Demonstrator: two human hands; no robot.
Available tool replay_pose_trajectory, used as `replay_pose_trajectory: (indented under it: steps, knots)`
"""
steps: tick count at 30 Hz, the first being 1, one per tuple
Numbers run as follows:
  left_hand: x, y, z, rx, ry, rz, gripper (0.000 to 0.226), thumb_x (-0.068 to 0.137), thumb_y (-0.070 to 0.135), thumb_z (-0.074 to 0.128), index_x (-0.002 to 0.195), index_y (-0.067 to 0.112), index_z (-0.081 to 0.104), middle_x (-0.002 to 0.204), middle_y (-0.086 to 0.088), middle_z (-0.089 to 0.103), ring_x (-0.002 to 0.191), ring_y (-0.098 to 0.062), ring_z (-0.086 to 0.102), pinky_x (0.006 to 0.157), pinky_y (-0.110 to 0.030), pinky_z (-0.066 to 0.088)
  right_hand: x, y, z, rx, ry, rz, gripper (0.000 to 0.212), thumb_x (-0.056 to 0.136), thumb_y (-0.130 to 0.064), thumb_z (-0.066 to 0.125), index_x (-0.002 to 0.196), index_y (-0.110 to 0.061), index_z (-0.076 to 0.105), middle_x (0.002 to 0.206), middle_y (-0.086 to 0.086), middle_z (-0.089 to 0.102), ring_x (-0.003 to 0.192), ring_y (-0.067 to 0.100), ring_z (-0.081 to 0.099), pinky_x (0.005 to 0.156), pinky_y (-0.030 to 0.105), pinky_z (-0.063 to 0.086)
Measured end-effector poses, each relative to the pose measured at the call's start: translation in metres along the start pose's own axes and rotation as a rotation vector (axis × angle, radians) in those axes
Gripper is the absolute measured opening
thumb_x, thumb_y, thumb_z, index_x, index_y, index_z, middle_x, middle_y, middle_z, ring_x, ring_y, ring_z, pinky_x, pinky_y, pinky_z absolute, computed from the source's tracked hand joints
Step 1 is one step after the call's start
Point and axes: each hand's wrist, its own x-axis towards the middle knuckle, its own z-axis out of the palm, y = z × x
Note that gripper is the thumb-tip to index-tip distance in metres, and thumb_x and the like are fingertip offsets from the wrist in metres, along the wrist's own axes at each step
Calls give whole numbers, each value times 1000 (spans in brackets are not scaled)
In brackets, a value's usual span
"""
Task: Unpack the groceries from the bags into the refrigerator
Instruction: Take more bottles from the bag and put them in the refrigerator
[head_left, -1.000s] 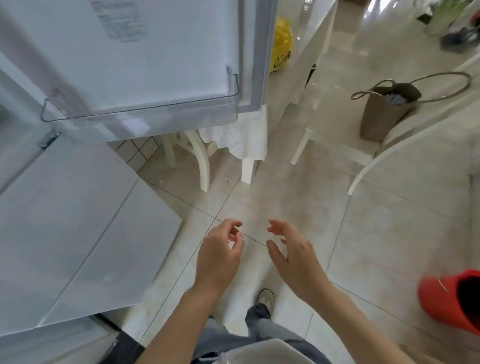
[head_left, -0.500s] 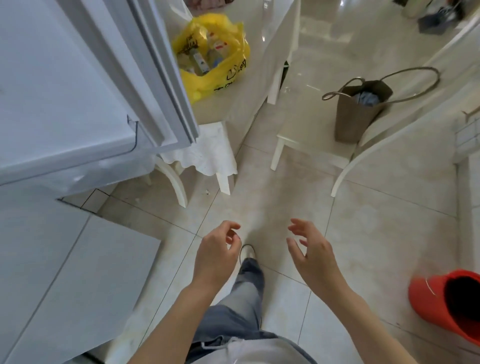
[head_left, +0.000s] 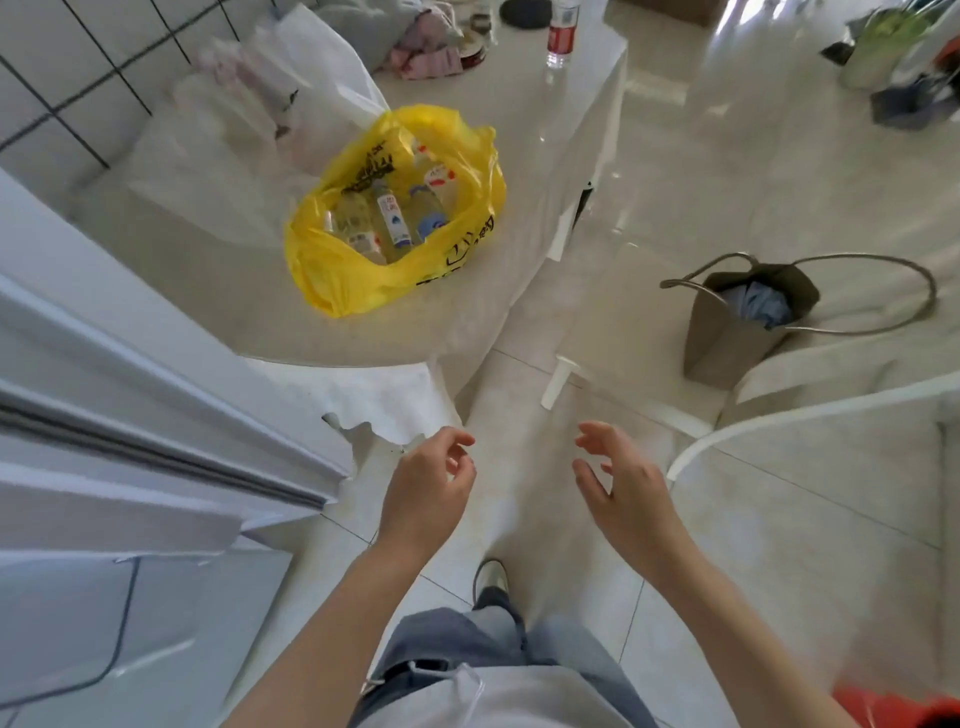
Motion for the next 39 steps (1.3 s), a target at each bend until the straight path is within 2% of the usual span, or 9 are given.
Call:
replay_pose_trajectory:
  steps: [5, 9, 14, 21, 26, 31, 35, 39]
  knots:
    - [60, 17, 4, -37, 36, -76, 15, 93, 18, 55, 104, 23, 64, 87, 8, 67, 82, -4, 62, 74, -27, 54, 76, 11, -9, -12, -60, -46, 33, 90, -10, 60, 123, -8, 55, 107, -1, 63, 102, 14, 61, 90, 33, 51]
    - [102, 32, 14, -68, 94, -142, 15, 92, 18, 55, 104, 22, 64, 89, 9, 66, 83, -6, 61, 75, -28, 53, 136, 19, -20, -23, -159, -73, 33, 92, -12, 59, 124, -11, 55, 109, -4, 61, 104, 12, 59, 89, 23, 45]
    - [153, 57, 31, -82, 199, -237, 14, 92, 19, 56, 102, 22, 64, 92, 7, 66, 81, -5, 59, 75, -29, 52, 215, 30, -40, -57, -295, -163, 34, 93, -17, 57, 127, -18, 52, 111, -11, 57, 108, 11, 57, 92, 28, 46]
    - [202, 86, 50, -127, 321, -355, 13, 93, 16, 57, 102, 19, 66, 89, 9, 66, 79, 4, 58, 65, -7, 43, 312, 27, -62, -140, -480, -329, 31, 96, -24, 53, 127, -20, 50, 124, -6, 59, 114, 12, 54, 94, 24, 41]
    - [225, 87, 41, -122, 383, -422, 11, 94, 18, 57, 102, 20, 64, 91, 7, 66, 81, 0, 58, 70, -19, 50, 368, 10, -53, -165, -545, -441, 33, 96, -21, 54, 128, -15, 51, 124, -2, 60, 114, 15, 57, 93, 23, 42]
    - [254, 70, 17, -102, 429, -484, 9, 94, 22, 57, 100, 21, 63, 89, 9, 65, 80, -2, 59, 69, -18, 47, 415, -15, -27, -176, -584, -513, 31, 96, -21, 55, 125, -12, 53, 121, 0, 60, 110, 19, 58, 91, 30, 46]
    - [288, 49, -9, -93, 470, -500, 9, 93, 19, 58, 98, 21, 64, 88, 6, 65, 84, -12, 62, 71, -23, 50, 451, -41, -5, -167, -574, -540, 30, 94, -20, 58, 122, -11, 56, 118, 3, 61, 107, 20, 59, 89, 30, 47]
    - [330, 27, -36, -11, 496, -482, 17, 91, 15, 59, 107, 17, 65, 107, 1, 66, 99, -16, 57, 76, -22, 46, 485, -66, 21, -185, -559, -533, 30, 94, -22, 57, 122, -12, 57, 118, 1, 61, 106, 20, 59, 86, 26, 46]
